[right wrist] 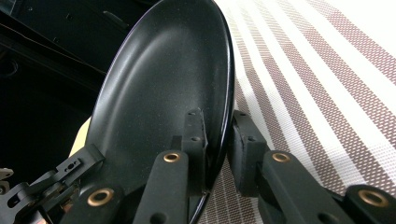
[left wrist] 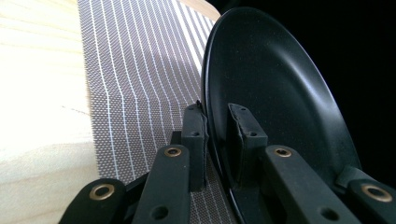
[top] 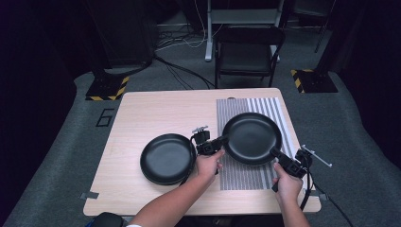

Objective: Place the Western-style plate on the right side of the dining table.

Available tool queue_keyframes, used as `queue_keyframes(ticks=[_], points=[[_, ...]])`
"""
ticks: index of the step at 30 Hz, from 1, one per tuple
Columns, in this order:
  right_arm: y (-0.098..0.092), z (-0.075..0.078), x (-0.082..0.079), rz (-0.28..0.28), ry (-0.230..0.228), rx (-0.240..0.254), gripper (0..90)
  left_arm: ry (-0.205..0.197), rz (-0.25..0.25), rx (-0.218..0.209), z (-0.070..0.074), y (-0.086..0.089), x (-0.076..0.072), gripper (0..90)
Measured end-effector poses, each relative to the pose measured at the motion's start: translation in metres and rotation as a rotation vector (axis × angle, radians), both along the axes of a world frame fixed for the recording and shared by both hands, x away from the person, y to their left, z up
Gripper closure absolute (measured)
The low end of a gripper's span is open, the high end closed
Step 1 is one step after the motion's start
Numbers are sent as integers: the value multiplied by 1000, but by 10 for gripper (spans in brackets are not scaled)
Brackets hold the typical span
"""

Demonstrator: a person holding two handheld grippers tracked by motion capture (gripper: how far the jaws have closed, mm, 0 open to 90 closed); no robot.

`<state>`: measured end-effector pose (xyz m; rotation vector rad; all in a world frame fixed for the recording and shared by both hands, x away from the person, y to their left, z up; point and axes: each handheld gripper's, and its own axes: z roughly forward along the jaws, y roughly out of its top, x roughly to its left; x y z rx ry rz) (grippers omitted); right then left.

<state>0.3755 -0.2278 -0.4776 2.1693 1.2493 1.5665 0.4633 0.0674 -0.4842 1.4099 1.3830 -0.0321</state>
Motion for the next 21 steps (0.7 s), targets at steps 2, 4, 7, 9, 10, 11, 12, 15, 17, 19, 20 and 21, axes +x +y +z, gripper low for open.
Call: queue_keyframes(ticks=[2,4,7,9,10,11,12,15,17,19,20,21], points=[[-2,-4,3,0,8,4,775,8,5,5,-4,-2,4,781],[-4,-12,9,-6,24,8,776,20,4,7,-12,-5,9,781],[-5,-16,12,-10,28,-2,775,32,6,7,-18,-7,11,779],[-7,-21,14,-12,44,0,775,40,7,13,-23,-8,12,779],[-8,-26,16,-12,52,1,775,44,11,15,-25,-9,13,779],[-8,-26,16,-12,52,1,775,49,13,14,-27,-10,13,779],[-9,-30,18,-17,57,1,775,54,14,11,-29,-11,15,779],[-10,-32,21,-22,60,2,776,66,16,9,-34,-14,18,779],[-12,-34,24,-26,61,-2,777,72,14,11,-36,-15,21,778],[-13,-35,27,-32,67,3,778,85,20,0,-39,-17,24,778],[-14,-37,29,-28,68,0,778,94,26,-3,-40,-18,25,779],[-14,-37,29,-28,68,0,778,98,23,1,-40,-18,26,779]])
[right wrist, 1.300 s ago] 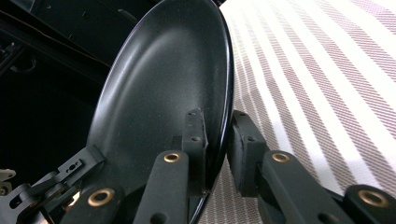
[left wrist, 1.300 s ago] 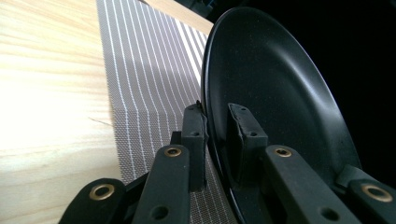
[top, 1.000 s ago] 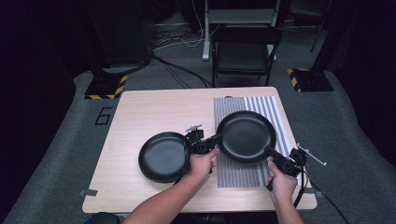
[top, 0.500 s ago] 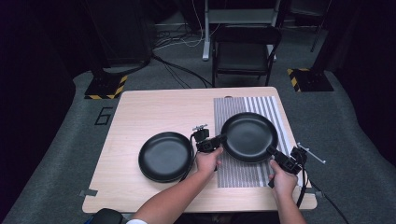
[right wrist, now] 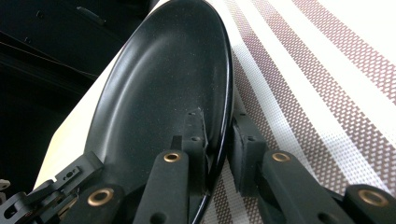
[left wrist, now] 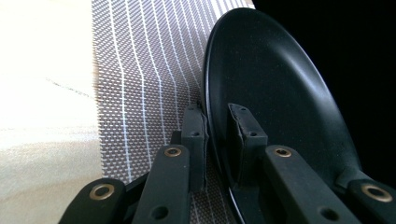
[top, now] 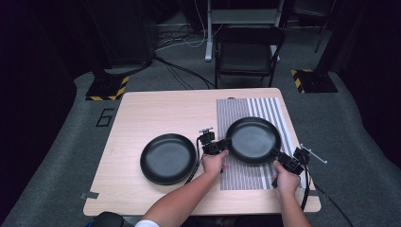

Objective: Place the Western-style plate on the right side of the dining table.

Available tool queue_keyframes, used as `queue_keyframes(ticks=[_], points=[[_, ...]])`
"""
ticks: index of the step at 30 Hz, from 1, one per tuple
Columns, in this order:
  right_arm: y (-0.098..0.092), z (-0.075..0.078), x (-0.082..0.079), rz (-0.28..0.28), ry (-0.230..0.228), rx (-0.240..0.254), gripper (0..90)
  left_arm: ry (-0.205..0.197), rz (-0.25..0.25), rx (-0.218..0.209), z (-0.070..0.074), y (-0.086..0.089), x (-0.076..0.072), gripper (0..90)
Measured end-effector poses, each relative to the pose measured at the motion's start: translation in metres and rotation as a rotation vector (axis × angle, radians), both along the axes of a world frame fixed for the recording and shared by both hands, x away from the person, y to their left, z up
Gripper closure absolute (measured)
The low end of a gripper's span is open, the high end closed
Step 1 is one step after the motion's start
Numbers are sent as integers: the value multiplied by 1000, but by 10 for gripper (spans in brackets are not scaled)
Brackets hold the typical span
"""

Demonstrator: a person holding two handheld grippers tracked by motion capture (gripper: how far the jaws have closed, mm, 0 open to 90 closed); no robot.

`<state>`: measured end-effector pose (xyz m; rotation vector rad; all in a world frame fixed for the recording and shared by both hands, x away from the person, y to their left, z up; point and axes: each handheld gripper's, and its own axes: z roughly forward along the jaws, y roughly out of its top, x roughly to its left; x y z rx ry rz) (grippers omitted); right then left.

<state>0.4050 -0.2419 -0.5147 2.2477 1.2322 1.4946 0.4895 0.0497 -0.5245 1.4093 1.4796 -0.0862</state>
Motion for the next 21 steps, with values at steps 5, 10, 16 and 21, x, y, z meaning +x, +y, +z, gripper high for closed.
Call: queue_keyframes(ticks=[5,10,16,21], points=[[-2,-6,10,-4,10,14,778,11,11,0,-5,-2,7,780],[-3,-8,15,2,21,9,777,19,17,-3,-7,-3,11,781],[-6,-9,20,8,23,8,776,19,23,-5,-8,-5,15,781],[-6,-12,25,9,28,10,776,14,15,2,-11,-4,18,780]])
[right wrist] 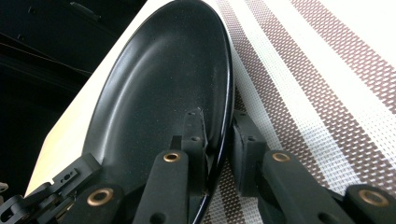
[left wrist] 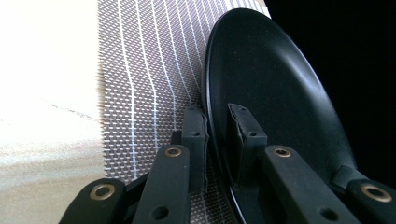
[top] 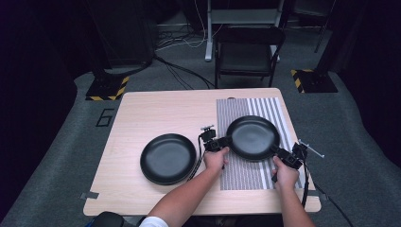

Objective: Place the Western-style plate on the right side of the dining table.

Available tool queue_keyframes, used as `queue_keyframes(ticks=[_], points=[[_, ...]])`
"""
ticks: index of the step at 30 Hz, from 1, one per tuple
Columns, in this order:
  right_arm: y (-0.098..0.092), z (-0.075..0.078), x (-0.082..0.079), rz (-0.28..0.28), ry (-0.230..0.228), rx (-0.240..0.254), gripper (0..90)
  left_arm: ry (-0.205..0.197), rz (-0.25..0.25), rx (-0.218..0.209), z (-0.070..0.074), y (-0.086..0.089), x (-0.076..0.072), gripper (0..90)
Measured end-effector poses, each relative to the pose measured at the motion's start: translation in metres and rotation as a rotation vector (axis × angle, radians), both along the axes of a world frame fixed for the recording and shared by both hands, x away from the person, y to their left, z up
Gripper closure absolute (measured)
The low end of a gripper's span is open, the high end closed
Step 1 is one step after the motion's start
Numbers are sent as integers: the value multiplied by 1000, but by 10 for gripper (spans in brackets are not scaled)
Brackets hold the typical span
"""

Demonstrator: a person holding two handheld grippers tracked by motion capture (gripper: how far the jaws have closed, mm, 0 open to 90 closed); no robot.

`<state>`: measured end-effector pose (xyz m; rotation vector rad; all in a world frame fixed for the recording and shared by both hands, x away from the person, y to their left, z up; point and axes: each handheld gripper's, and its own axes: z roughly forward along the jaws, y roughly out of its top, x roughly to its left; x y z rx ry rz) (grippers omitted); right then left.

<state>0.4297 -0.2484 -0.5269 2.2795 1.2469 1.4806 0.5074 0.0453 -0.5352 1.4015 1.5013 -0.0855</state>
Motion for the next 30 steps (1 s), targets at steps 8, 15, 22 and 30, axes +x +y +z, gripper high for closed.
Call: queue_keyframes(ticks=[8,15,22,30], points=[[1,-4,2,1,34,8,770,14,-2,10,-3,1,0,779],[0,-6,4,-2,63,17,760,4,-8,32,-2,0,0,778],[1,-6,4,-6,67,14,756,5,-5,31,-2,-1,0,777],[1,-5,4,-5,62,24,705,9,-12,30,-2,0,0,754]])
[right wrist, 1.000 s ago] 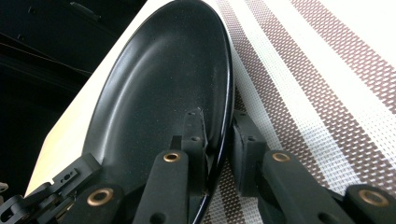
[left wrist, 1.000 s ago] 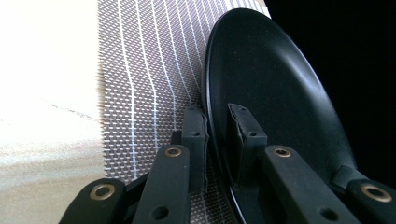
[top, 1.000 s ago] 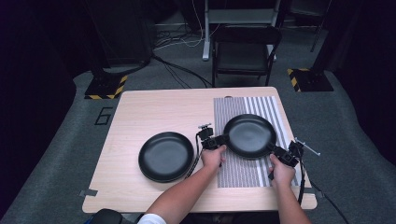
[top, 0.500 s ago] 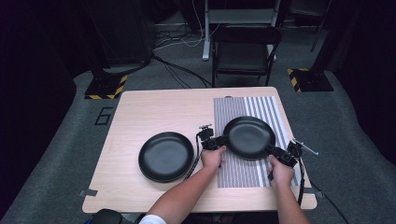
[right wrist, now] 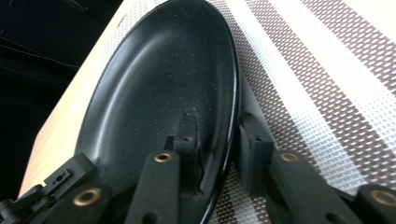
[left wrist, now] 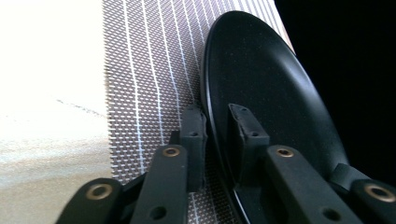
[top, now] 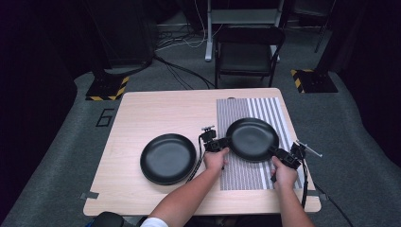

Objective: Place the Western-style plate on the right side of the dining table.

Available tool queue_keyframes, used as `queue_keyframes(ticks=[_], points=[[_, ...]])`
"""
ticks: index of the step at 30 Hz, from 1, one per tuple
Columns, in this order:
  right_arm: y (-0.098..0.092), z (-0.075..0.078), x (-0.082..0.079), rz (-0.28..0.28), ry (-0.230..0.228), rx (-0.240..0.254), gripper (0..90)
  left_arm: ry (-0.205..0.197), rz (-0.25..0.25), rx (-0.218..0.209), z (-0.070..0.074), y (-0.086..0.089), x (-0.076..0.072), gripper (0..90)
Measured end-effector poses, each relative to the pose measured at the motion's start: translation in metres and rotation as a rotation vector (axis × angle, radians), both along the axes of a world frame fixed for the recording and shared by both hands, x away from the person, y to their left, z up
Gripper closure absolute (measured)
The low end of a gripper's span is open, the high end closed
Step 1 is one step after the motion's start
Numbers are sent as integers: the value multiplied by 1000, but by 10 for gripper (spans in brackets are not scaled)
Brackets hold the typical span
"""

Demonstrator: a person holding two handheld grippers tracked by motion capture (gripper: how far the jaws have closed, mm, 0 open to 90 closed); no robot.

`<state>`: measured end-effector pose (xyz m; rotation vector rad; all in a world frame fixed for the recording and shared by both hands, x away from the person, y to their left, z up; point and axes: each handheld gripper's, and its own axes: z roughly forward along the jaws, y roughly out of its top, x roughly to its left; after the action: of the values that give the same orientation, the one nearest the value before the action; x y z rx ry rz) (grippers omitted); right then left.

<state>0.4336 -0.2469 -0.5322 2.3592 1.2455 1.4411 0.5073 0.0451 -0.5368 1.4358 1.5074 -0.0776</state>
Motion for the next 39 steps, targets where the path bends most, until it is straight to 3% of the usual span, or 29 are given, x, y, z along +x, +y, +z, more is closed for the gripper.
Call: queue_keyframes(ticks=[5,6,10,19,23,31,33,39], points=[[-1,2,0,10,-4,-18,696,4,0,-14,3,1,0,717],[-1,4,-1,5,-9,-60,687,2,5,-21,4,1,0,701],[1,10,-1,11,-11,-121,660,2,6,-16,7,0,-1,645],[-5,22,-10,15,-58,-119,578,-29,3,-26,20,9,-4,579],[-10,30,-17,5,-74,-93,535,-40,-4,-33,31,15,-5,557],[-11,39,-26,40,-95,-104,495,-68,-43,-42,46,33,-8,529],[-8,41,-29,58,-100,-133,492,-76,-58,-30,51,39,-9,528],[-4,45,-34,86,-126,-144,485,-144,-88,1,67,60,-13,517]])
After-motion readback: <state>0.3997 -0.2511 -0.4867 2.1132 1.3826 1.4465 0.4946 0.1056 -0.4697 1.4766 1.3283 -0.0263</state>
